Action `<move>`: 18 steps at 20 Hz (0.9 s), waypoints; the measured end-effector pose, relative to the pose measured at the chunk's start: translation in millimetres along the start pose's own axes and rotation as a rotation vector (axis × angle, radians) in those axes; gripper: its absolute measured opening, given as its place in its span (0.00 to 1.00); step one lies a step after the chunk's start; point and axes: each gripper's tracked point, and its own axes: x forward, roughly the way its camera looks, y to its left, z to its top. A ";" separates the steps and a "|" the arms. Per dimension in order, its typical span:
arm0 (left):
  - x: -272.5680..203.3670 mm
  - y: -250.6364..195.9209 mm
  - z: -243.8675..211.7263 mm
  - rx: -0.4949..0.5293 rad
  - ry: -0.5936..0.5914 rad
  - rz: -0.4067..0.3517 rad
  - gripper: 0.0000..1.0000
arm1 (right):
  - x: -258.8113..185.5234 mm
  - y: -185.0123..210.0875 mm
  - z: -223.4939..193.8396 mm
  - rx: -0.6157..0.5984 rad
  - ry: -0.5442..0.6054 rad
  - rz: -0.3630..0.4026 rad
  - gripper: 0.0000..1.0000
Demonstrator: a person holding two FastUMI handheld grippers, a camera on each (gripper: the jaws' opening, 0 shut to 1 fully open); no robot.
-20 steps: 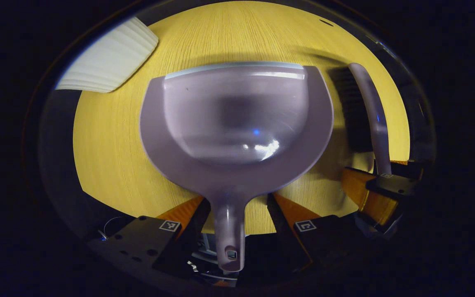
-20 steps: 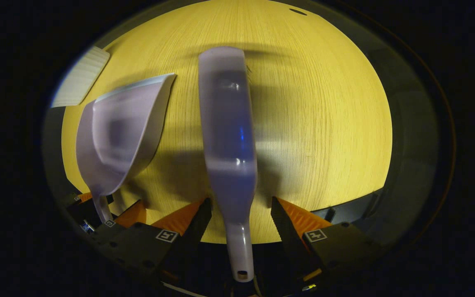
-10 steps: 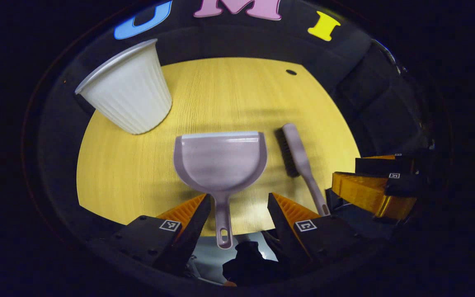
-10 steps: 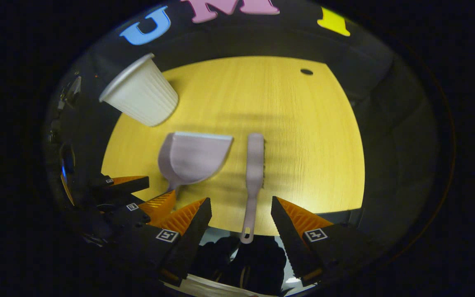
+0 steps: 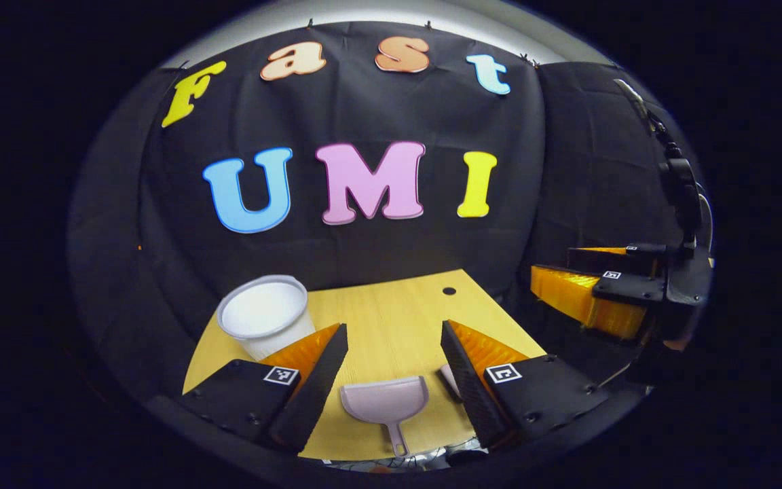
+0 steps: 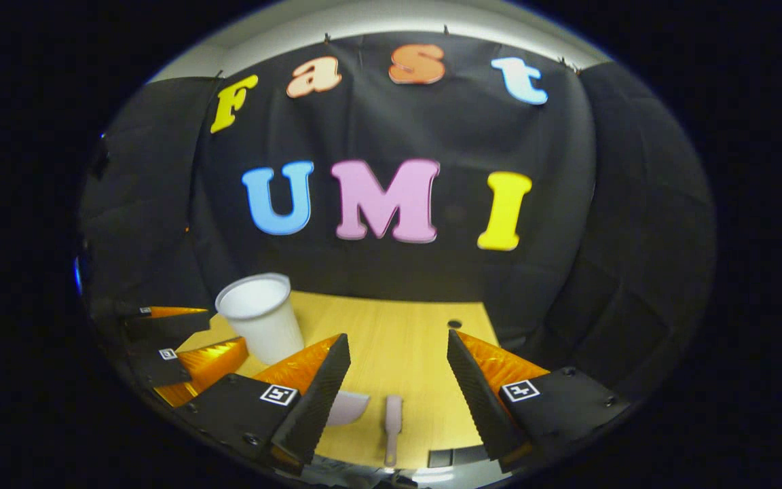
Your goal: Pick up the small broom and dustpan from the desktop, sweep the trash into the dustpan with the broom, and then empty the trash into the garbage bin.
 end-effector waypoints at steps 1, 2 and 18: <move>1.3 -7.7 -10.5 -0.010 -0.056 -0.004 0.82 | -13.9 2.8 7.2 -0.005 -0.055 -0.017 0.93; 1.4 -7.0 -5.2 -0.025 -0.115 -0.018 0.82 | -27.0 5.7 15.8 0.004 -0.091 -0.024 0.93; -40.5 20.3 30.8 -0.184 -0.438 0.113 0.81 | -115.3 18.5 56.3 0.042 -0.357 -0.084 0.92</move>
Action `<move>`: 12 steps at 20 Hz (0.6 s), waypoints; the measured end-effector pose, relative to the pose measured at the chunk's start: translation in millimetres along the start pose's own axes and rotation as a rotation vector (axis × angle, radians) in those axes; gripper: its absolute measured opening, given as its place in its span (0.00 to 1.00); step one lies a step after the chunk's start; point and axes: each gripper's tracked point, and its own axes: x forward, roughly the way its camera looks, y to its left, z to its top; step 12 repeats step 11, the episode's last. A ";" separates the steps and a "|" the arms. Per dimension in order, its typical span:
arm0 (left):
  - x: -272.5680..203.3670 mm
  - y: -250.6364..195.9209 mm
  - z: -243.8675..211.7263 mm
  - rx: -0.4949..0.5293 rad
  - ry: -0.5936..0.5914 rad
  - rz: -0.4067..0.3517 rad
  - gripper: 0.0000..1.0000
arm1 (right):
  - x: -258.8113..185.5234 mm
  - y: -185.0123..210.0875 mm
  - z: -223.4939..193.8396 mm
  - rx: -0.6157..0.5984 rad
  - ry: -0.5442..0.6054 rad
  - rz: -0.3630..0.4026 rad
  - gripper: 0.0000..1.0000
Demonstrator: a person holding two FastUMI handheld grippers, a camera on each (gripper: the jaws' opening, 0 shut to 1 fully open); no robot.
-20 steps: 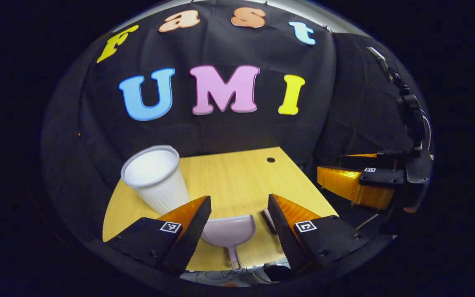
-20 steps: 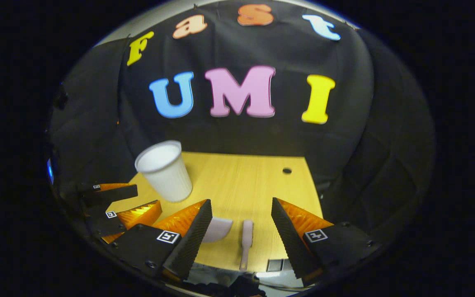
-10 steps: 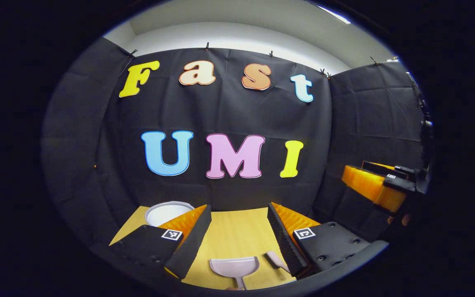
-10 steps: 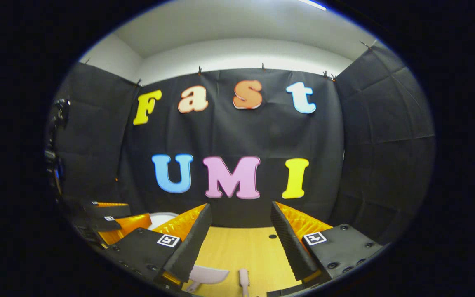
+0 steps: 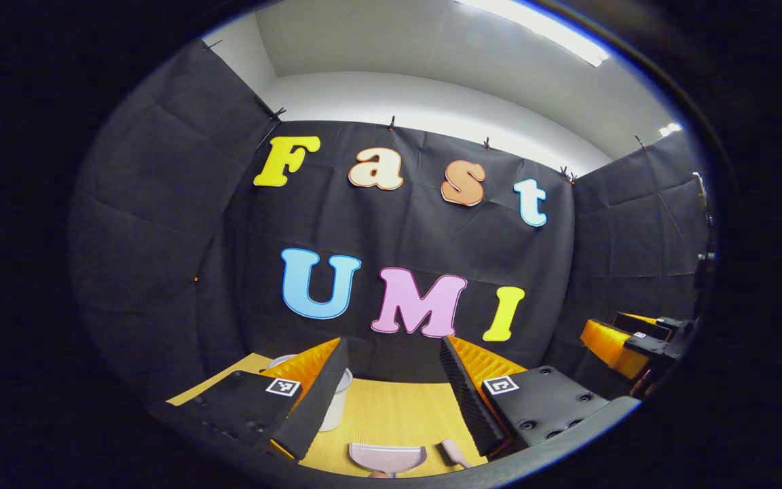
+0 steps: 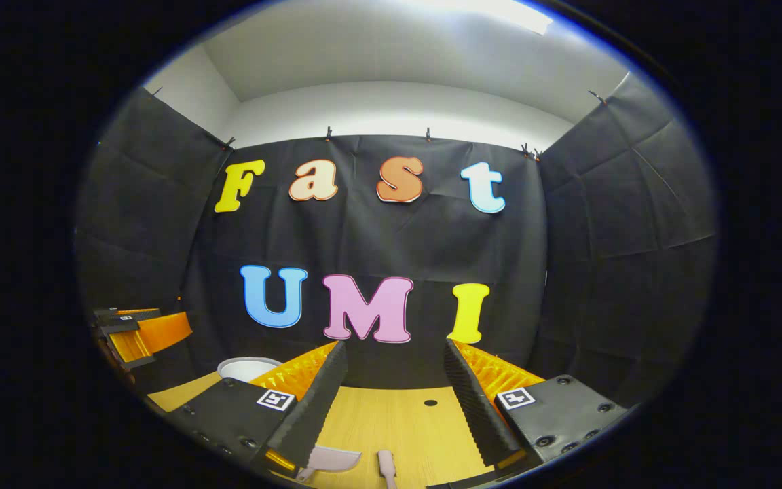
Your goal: Pick up the small broom and dustpan from the desktop, sweep the trash into the dustpan with the broom, and then empty the trash into the garbage bin.
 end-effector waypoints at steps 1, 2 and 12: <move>-2.4 3.4 -3.8 0.015 -0.002 0.016 0.80 | 2.1 1.1 1.5 0.002 0.000 0.003 0.92; -4.3 6.5 -4.7 0.026 0.000 0.026 0.80 | 6.4 -0.4 3.8 -0.005 -0.004 0.002 0.88; -1.3 1.5 4.7 0.069 -0.010 0.036 0.80 | 26.9 0.4 9.8 -0.004 -0.019 0.030 0.92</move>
